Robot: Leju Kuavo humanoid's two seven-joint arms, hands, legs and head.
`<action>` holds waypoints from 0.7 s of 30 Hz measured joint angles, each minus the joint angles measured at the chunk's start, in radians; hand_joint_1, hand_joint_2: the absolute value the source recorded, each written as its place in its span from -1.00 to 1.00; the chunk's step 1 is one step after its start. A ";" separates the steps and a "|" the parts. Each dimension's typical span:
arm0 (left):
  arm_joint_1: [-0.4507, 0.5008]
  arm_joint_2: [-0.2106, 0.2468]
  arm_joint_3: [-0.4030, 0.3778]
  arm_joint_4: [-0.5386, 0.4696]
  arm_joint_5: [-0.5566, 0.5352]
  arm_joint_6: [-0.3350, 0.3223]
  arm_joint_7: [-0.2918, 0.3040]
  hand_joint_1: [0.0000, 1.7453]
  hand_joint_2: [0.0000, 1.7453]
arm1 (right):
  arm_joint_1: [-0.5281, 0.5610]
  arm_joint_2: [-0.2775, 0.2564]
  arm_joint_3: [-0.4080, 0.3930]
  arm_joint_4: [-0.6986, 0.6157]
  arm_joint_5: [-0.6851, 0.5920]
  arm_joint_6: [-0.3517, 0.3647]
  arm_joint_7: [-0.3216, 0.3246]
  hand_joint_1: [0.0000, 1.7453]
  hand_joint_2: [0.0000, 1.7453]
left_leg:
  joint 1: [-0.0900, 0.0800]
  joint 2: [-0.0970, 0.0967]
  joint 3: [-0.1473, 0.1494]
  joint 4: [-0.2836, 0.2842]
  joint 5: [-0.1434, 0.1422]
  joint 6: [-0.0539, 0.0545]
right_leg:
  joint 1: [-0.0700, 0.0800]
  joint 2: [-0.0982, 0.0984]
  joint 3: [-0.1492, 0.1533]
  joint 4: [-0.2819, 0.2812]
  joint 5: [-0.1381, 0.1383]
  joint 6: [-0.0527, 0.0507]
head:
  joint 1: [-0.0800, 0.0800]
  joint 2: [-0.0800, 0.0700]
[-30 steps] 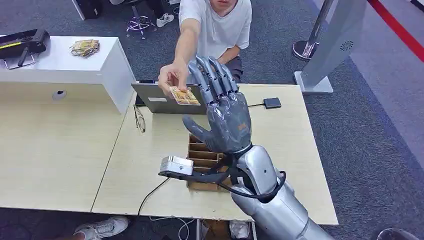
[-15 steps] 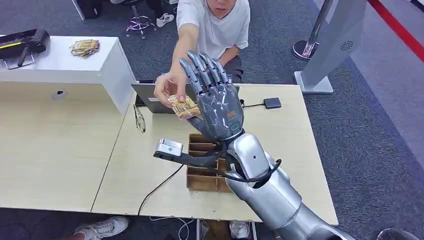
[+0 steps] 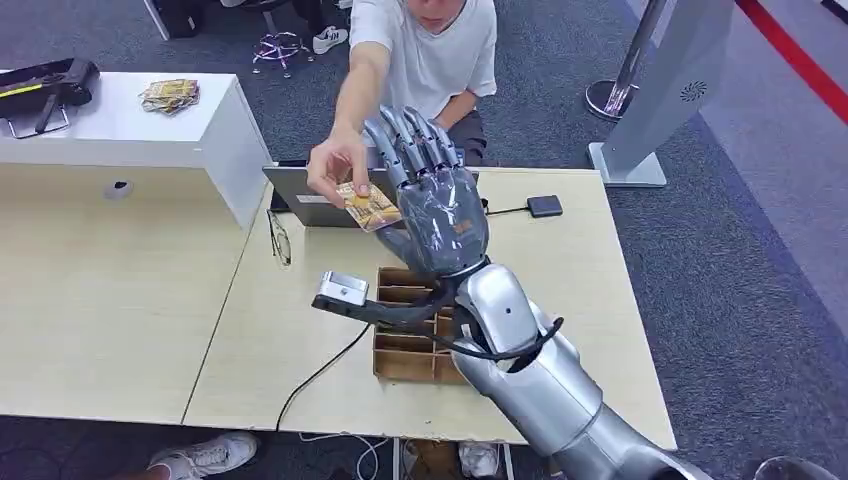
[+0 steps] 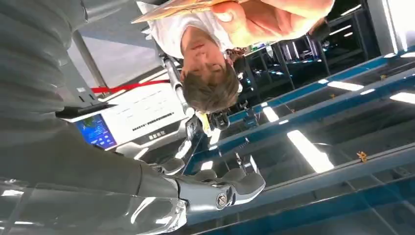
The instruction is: Pass the card to the sensor for recognition and then transmit it.
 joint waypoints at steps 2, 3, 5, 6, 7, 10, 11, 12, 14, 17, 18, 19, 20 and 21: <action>0.000 0.000 -0.001 0.000 0.000 0.000 0.000 -1.00 -1.00 | 0.000 0.000 -0.003 0.002 0.000 0.000 0.000 0.46 1.00 | 0.000 0.000 0.000 0.000 0.000 0.000 | 0.000 0.000 0.000 0.000 0.000 0.000 | 0.000 0.000; 0.000 0.000 -0.001 0.000 0.000 0.000 0.000 -1.00 -1.00 | 0.000 0.000 -0.004 0.003 0.000 -0.001 0.000 0.98 1.00 | 0.000 0.000 0.000 0.000 0.000 0.000 | 0.000 0.000 0.000 0.000 0.000 0.000 | 0.000 0.000; 0.000 0.000 -0.001 0.000 0.000 0.000 0.000 -1.00 -1.00 | 0.000 0.000 -0.005 0.003 0.000 -0.001 0.000 1.00 1.00 | 0.000 0.000 0.000 0.000 0.000 0.000 | 0.000 0.000 0.000 0.000 0.000 0.000 | 0.000 0.000; 0.000 0.000 -0.002 0.000 0.000 0.001 0.000 -1.00 -1.00 | 0.000 0.000 -0.006 0.003 -0.001 -0.002 0.000 1.00 1.00 | 0.000 0.000 0.000 0.000 0.000 0.000 | 0.000 0.000 0.000 0.000 0.000 0.000 | 0.000 0.000; 0.000 0.000 -0.002 0.000 0.000 0.001 0.000 -1.00 -1.00 | 0.000 0.000 -0.006 0.003 -0.002 -0.002 0.000 1.00 1.00 | 0.000 0.000 0.000 0.000 0.000 0.000 | 0.000 0.000 0.000 0.000 0.000 0.000 | 0.000 0.000; 0.000 0.000 -0.002 0.000 0.000 0.001 0.000 -1.00 -1.00 | 0.000 0.000 -0.007 0.003 -0.005 -0.002 -0.002 1.00 1.00 | 0.000 0.000 0.000 0.000 0.000 0.000 | 0.000 0.000 0.000 0.000 0.000 0.000 | 0.000 0.000; 0.000 0.000 -0.002 0.000 0.000 0.001 0.000 -1.00 -1.00 | 0.000 0.000 -0.008 0.003 -0.008 -0.001 -0.004 1.00 1.00 | 0.000 0.000 0.000 0.000 0.000 0.000 | 0.000 0.000 0.000 0.000 0.000 0.000 | 0.000 0.000; 0.000 0.000 -0.002 0.000 0.000 0.001 0.000 -1.00 -1.00 | 0.000 0.000 -0.008 0.003 -0.009 -0.001 -0.006 1.00 1.00 | 0.000 0.000 0.000 0.000 0.000 0.000 | 0.000 0.000 0.000 0.000 0.000 0.000 | 0.000 0.000; 0.000 0.000 -0.002 0.000 0.002 0.001 0.000 -1.00 -1.00 | 0.000 0.001 -0.010 0.003 -0.011 0.000 -0.008 1.00 1.00 | 0.000 0.000 0.000 0.000 0.000 0.000 | 0.000 0.000 0.000 0.000 0.000 0.000 | 0.000 0.000; 0.000 0.000 -0.002 0.000 0.004 0.001 0.000 -1.00 -1.00 | 0.000 0.002 -0.010 0.003 -0.017 0.003 -0.014 1.00 1.00 | 0.000 0.000 0.000 0.000 0.000 0.000 | 0.000 0.000 0.000 0.000 0.000 0.000 | 0.000 0.000; 0.000 0.000 -0.002 0.000 0.005 0.001 0.000 -1.00 -1.00 | 0.000 0.002 -0.011 0.003 -0.020 0.003 -0.015 1.00 1.00 | 0.000 0.000 0.000 0.000 0.000 0.000 | 0.000 0.000 0.000 0.000 0.000 0.000 | 0.000 0.000; 0.000 0.000 -0.002 0.000 0.005 0.001 0.000 -1.00 -1.00 | 0.000 0.002 -0.011 0.003 -0.020 0.003 -0.017 1.00 1.00 | 0.000 0.000 0.000 0.000 0.000 0.000 | 0.000 0.000 0.000 0.000 0.000 0.000 | 0.000 0.000; 0.000 0.000 -0.002 0.000 0.005 0.001 0.000 -1.00 -1.00 | 0.000 0.003 -0.011 0.003 -0.020 0.003 -0.017 1.00 1.00 | 0.000 0.000 0.000 0.000 0.000 0.000 | 0.000 0.000 0.000 0.000 0.000 0.000 | 0.000 0.000; 0.000 0.000 -0.002 0.000 0.006 0.001 0.000 -1.00 -1.00 | 0.000 0.003 -0.011 0.003 -0.021 0.003 -0.018 1.00 1.00 | 0.000 0.000 0.000 0.000 0.000 0.000 | 0.000 0.000 0.000 0.000 0.000 0.000 | 0.000 0.000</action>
